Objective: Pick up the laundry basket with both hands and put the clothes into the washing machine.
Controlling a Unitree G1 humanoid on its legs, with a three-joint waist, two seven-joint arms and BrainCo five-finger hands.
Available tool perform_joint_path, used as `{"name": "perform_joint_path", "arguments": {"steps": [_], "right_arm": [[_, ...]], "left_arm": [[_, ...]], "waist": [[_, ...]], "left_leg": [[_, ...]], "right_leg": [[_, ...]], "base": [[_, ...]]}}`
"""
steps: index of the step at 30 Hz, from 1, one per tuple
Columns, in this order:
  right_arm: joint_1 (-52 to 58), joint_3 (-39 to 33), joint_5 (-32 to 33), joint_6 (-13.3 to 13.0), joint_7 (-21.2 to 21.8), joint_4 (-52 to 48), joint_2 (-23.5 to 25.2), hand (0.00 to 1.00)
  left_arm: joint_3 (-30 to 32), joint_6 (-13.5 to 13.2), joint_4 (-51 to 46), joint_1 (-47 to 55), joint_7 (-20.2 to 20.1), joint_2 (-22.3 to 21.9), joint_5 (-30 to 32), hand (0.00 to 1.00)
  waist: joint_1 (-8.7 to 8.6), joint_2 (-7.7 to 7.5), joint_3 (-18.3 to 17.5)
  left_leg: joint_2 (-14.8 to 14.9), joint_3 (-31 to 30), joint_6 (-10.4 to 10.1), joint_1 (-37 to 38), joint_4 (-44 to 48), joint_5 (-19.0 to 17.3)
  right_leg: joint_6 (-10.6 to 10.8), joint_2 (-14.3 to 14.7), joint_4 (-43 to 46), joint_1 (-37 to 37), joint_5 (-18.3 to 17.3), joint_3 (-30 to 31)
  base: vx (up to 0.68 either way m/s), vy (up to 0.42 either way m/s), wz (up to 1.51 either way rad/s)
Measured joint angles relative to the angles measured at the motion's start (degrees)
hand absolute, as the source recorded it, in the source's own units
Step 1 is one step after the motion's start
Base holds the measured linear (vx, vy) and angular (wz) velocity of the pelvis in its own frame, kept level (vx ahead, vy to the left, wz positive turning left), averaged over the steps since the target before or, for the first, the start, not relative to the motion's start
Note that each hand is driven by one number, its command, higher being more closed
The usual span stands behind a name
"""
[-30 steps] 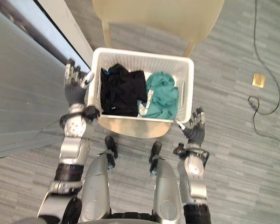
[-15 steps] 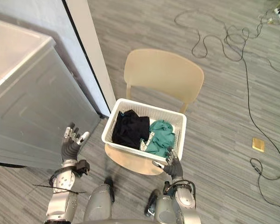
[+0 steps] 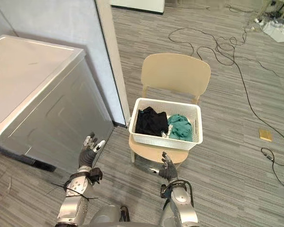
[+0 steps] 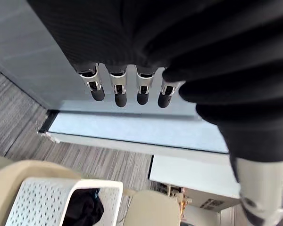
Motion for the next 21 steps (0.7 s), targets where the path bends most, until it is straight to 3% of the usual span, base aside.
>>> {"name": "perform_joint_path", "arguments": {"steps": [2, 3, 4, 5, 6, 8, 9, 10, 11, 13, 14, 15, 17, 19, 21], "right_arm": [[1.95, 1.56, -0.78, -0.75, 0.04, -5.2, 0.26, 0.0], [2.07, 1.74, -0.81, -1.1, 0.0, -5.99, 0.35, 0.0], [1.74, 1.9, -0.56, -2.04, -0.24, -6.3, 0.28, 0.0], [0.96, 2.31, -0.14, -2.33, -0.64, -6.38, 0.18, 0.0], [-1.14, 2.6, 0.39, -2.68, -1.33, -6.39, -0.89, 0.0], [-3.02, 3.47, 1.27, -2.7, -1.79, -6.09, -1.73, 0.0], [-4.78, 3.57, 2.42, -2.72, -2.1, -5.74, -2.22, 0.0], [-5.36, 3.56, 2.69, -2.68, -2.16, -5.06, -2.99, 0.0], [-4.94, 3.23, 2.64, -2.63, -2.19, -4.31, -3.16, 0.0], [-4.52, 2.07, 2.56, -2.55, -2.15, -4.29, -3.75, 0.0], [-4.23, 0.81, 2.6, -2.54, -2.17, -4.29, -4.12, 0.0], [-4.2, 0.1, 2.61, -2.52, -2.2, -4.27, -4.21, 0.0], [-3.51, -1.72, 2.62, -2.52, -2.31, -4.24, -4.15, 0.0], [-2.59, -2.36, 2.6, -2.42, -2.38, -3.67, -3.84, 0.0], [-2.34, -4.18, 2.6, -2.13, -2.8, -2.98, -3.15, 0.0]], "left_arm": [[0.28, 0.11, -0.04, 0.09, 0.18, 0.02, 0.04, 0.0], [0.24, 0.14, -0.05, 0.28, 0.2, -0.1, 0.03, 0.0], [0.31, 0.19, -0.09, 0.96, 0.43, -0.73, 0.0, 0.0], [0.3, 0.23, -0.15, 1.22, 0.67, -1.22, -0.01, 0.0], [0.52, 0.22, -0.61, 2.75, 1.09, -2.04, -0.01, 0.0], [1.34, 0.36, -0.65, 3.94, 1.06, -2.51, -0.02, 0.0], [2.21, 0.65, -0.44, 4.63, 1.18, -2.55, -0.03, 0.0], [2.8, 0.76, -0.48, 5.46, 1.26, -2.58, -0.04, 0.0], [3.12, 0.83, -0.49, 6.56, 1.59, -2.6, -0.1, 0.0], [4.22, 1.08, -0.53, 7.4, 2.34, -2.62, -0.2, 0.0], [4.47, 1.18, -0.54, 7.45, 2.35, -2.61, -0.18, 0.0], [4.65, 1.18, -0.54, 7.58, 2.33, -2.61, -0.17, 0.0], [4.77, 1.21, -0.15, 7.71, 2.32, -2.3, -0.24, 0.0], [4.41, 1.28, 0.73, 7.32, 2.32, -2.11, -1.33, 0.0], [3.56, 1.26, 1.97, 6.74, 2.34, -2.03, -2.09, 0.0]], "waist": [[0.53, -2.26, -0.88], [0.68, -3.05, -1.34], [1.51, -3.85, -2.0], [2.5, -3.62, -1.93], [4.12, -3.11, -2.01], [5.18, -2.97, -1.93], [5.42, -1.75, -1.11], [5.04, -0.73, -0.22], [4.43, -0.7, -0.04], [3.19, -0.77, -0.02], [2.79, -1.18, -0.11], [2.57, -1.32, -0.09], [1.66, -0.8, -0.5], [1.42, -0.17, -0.92], [0.56, 0.16, -1.34]], "left_leg": [[-3.41, -4.47, 0.94, -2.99, 0.32, 2.96], [-4.8, -5.81, 1.29, -4.2, 0.38, 3.93], [-6.78, -7.17, 1.59, -6.72, 0.69, 5.54], [-7.06, -7.44, 1.48, -8.14, 1.12, 6.25], [-7.44, -8.71, 1.16, -12.18, 1.03, 8.99], [-7.57, -10.59, -0.08, -14.92, -2.51, 13.28], [-7.3, -12.55, -2.18, -15.65, -6.34, 16.62], [-6.29, -13.11, -3.16, -15.49, -9.15, 17.56], [-4.63, -9.92, -4.08, -15.28, -11.83, 17.04], [-2.31, -2.71, -3.82, -16.93, -8.9, 16.83], [-1.4, 0.42, -1.55, -18.05, -2.8, 15.28], [-0.61, 1.53, -0.03, -18.52, 0.66, 14.18], [3.19, 1.05, 0.3, -17.73, 12.62, 7.43], [7.38, 0.87, -0.07, -15.36, 15.09, 5.17], [11.29, 1.77, -0.05, -13.57, 13.62, 5.11]], "right_leg": [[5.14, 6.64, 4.61, 5.28, -4.9, 7.01], [5.81, 8.32, 3.59, 7.31, -6.19, 8.75], [3.16, 10.67, -1.74, 10.94, -10.85, 12.06], [-0.22, 11.7, -5.38, 12.34, -13.52, 13.83], [-6.77, 14.3, -13.94, 13.76, -17.56, 16.44], [-7.21, 15.18, -22.09, 13.91, -18.65, 16.42], [-8.79, 16.87, -26.83, 14.28, -17.69, 14.53], [-9.17, 17.69, -27.9, 14.29, -16.06, 11.86], [-9.45, 17.38, -28.91, 14.12, -14.44, 8.28], [-9.37, 15.8, -30.24, 13.73, -13.01, 1.84], [-8.9, 14.14, -30.58, 13.73, -12.25, -1.6], [-8.55, 13.24, -30.63, 13.68, -11.94, -3.03], [-6.8, 9.95, -30.64, 13.71, -10.85, -9.67], [-5.65, 7.5, -30.27, 13.87, -10.21, -13.89], [-3.43, 4.47, -29.02, 13.96, -10.21, -18.02]], "base": [[-0.27, -0.032, 1.13], [-0.24, -0.091, 1.4], [-0.23, -0.063, 0.84], [-0.42, -0.035, 0.77], [-0.4, -0.012, 0.51], [-0.46, -0.034, 0.61], [-0.49, -0.044, 0.83], [-0.57, -0.051, 1.28], [-0.43, -0.021, 1.62], [-0.38, 0.006, 1.7], [-0.26, 0.082, 1.35], [-0.26, 0.127, 1.62], [-0.17, 0.163, 1.52], [-0.08, 0.263, 1.47], [-0.01, 0.36, 1.48]]}}
